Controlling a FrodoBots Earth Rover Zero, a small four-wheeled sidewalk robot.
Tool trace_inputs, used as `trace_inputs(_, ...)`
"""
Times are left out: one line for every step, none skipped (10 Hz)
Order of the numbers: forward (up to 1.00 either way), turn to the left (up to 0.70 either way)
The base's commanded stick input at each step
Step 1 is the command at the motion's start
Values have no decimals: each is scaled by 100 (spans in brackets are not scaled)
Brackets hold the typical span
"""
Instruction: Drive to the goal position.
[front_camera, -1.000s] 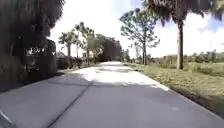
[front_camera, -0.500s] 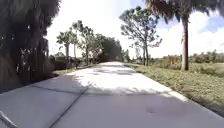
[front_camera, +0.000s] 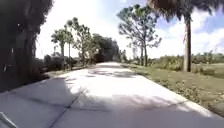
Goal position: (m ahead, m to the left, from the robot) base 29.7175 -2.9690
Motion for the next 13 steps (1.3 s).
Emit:
trace_inputs(85,0)
trace_inputs(85,0)
trace_inputs(85,0)
trace_inputs(85,0)
trace_inputs(85,0)
trace_inputs(85,0)
trace_inputs(85,0)
trace_inputs(85,0)
trace_inputs(85,0)
trace_inputs(85,0)
trace_inputs(85,0)
trace_inputs(85,0)
trace_inputs(85,0)
